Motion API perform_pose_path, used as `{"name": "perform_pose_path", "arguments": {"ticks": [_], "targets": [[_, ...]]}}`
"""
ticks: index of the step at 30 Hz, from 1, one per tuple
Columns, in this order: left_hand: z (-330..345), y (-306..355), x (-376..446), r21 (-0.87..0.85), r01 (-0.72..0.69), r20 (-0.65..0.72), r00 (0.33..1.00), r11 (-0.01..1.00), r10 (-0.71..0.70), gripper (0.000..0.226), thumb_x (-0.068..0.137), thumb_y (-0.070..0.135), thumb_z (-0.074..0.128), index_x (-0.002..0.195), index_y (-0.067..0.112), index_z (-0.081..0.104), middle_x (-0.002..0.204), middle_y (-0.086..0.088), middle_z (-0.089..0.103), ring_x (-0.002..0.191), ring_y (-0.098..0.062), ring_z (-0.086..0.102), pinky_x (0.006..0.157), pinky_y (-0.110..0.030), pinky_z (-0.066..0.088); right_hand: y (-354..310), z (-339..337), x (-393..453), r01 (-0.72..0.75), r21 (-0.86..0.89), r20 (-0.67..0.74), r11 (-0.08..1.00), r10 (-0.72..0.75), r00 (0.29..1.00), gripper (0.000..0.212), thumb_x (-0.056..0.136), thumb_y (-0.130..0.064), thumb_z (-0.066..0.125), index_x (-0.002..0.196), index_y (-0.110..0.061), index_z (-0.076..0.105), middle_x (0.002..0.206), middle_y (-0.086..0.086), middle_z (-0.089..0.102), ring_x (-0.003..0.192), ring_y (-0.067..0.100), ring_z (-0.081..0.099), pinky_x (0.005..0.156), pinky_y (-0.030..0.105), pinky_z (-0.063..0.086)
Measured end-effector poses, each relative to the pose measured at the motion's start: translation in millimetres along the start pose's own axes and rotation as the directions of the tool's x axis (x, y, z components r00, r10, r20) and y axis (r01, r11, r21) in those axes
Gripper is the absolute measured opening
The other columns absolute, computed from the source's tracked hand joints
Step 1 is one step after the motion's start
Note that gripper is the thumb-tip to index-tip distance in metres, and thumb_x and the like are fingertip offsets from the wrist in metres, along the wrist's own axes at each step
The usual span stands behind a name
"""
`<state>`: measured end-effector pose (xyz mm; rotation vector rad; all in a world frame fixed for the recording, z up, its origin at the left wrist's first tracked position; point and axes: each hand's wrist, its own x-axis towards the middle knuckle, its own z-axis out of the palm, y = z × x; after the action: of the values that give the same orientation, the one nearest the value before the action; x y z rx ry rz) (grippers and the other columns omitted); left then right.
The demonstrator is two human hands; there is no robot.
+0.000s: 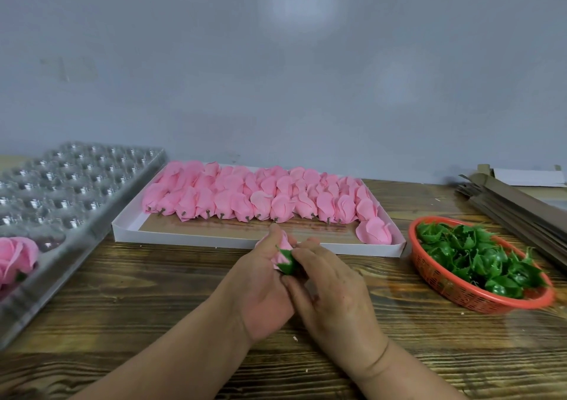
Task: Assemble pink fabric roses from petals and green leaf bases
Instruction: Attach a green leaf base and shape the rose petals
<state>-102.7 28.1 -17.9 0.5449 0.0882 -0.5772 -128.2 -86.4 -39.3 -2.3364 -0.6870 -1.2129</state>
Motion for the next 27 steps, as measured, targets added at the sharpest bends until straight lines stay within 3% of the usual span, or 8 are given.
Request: {"name": "perform_pose_path", "arguments": {"ticks": [3, 6, 10, 14, 18, 20, 23, 27], "targets": [[1, -3, 0, 0.082, 0.000, 0.035, 0.999, 0.997, -0.003, 0.056, 0.094, 0.047, 0.042, 0.129, 0.003, 0.051, 0.101, -0.016, 0.063, 0.090, -0.026, 0.066, 0.072, -0.036, 0.059, -2, 0, 2, -0.062, 0.061, 0.014, 0.996, 0.061, 0.998, 0.025, 0.067, -0.009, 0.073, 0.091, -0.004, 0.068, 0.086, 0.006, 0.068, 0.073, 0.018, 0.064, 0.063, 0.028, 0.052], [-3, -7, 2, 0.166, -0.039, 0.087, 0.996, 0.985, 0.025, 0.074, 0.079, 0.056, 0.049, 0.123, -0.003, 0.056, 0.102, -0.018, 0.064, 0.095, -0.026, 0.066, 0.075, -0.035, 0.058, -5, 0, 6, -0.276, 0.228, -0.004, 0.934, 0.284, 0.959, 0.020, 0.064, -0.009, 0.073, 0.083, -0.012, 0.067, 0.071, -0.003, 0.063, 0.064, 0.008, 0.057, 0.060, 0.020, 0.047], [-7, -10, 1, 0.312, -0.165, 0.204, 0.974, 0.936, 0.103, 0.062, 0.068, 0.054, 0.073, 0.105, 0.005, 0.068, 0.104, -0.018, 0.067, 0.098, -0.025, 0.067, 0.086, -0.037, 0.055, -7, -4, 11, -0.574, 0.583, 0.187, 0.575, 0.593, 0.783, 0.031, 0.068, 0.004, 0.076, 0.078, -0.024, 0.066, 0.061, -0.008, 0.064, 0.058, 0.001, 0.057, 0.059, 0.020, 0.048], [-14, -13, 6, 0.305, -0.203, 0.235, 0.963, 0.930, 0.133, 0.081, 0.044, 0.040, 0.094, 0.115, 0.023, 0.062, 0.104, -0.014, 0.071, 0.095, -0.023, 0.068, 0.084, -0.036, 0.055, -6, -6, 10, -0.604, 0.741, 0.338, 0.294, 0.614, 0.713, 0.017, 0.070, 0.007, 0.070, 0.080, -0.007, 0.068, 0.066, 0.014, 0.063, 0.064, 0.023, 0.054, 0.062, 0.034, 0.048], [-14, -13, 6, 0.354, -0.215, 0.223, 0.965, 0.910, 0.141, 0.035, 0.067, 0.034, 0.079, 0.100, 0.021, 0.075, 0.096, -0.012, 0.071, 0.090, -0.020, 0.067, 0.081, -0.033, 0.055, -10, -5, 10, -0.617, 0.772, 0.417, 0.151, 0.612, 0.672, 0.022, 0.075, 0.017, 0.062, 0.080, -0.004, 0.067, 0.068, 0.015, 0.065, 0.064, 0.023, 0.055, 0.058, 0.025, 0.049], [-16, -12, 7, 0.356, -0.192, 0.151, 0.978, 0.915, 0.146, 0.044, 0.064, 0.028, 0.082, 0.105, 0.016, 0.071, 0.089, -0.015, 0.065, 0.081, -0.021, 0.062, 0.069, -0.029, 0.053, -12, -6, 11, -0.623, 0.779, 0.470, 0.068, 0.594, 0.652, 0.025, 0.075, 0.016, 0.060, 0.074, -0.007, 0.070, 0.063, 0.013, 0.064, 0.056, 0.019, 0.057, 0.053, 0.022, 0.050], [-13, -7, 2, 0.405, -0.197, 0.163, 0.976, 0.893, 0.142, 0.045, 0.066, 0.031, 0.079, 0.103, 0.007, 0.069, 0.061, -0.001, 0.050, 0.047, -0.004, 0.041, 0.045, -0.015, 0.037, -12, -5, 13, -0.635, 0.760, 0.594, -0.136, 0.543, 0.594, 0.013, 0.066, 0.004, 0.066, 0.065, -0.008, 0.071, 0.054, 0.013, 0.060, 0.046, 0.015, 0.056, 0.047, 0.021, 0.050], [-11, -2, -3, 0.461, -0.226, 0.265, 0.958, 0.858, 0.110, 0.018, 0.067, 0.030, 0.078, 0.079, 0.017, 0.078, 0.108, -0.015, 0.044, 0.040, -0.001, 0.036, 0.041, -0.013, 0.033, -10, -7, 13, -0.619, 0.708, 0.697, -0.340, 0.481, 0.532, 0.020, 0.061, -0.002, 0.065, 0.081, 0.004, 0.064, 0.055, 0.014, 0.059, 0.046, 0.016, 0.058, 0.045, 0.022, 0.051]]}}
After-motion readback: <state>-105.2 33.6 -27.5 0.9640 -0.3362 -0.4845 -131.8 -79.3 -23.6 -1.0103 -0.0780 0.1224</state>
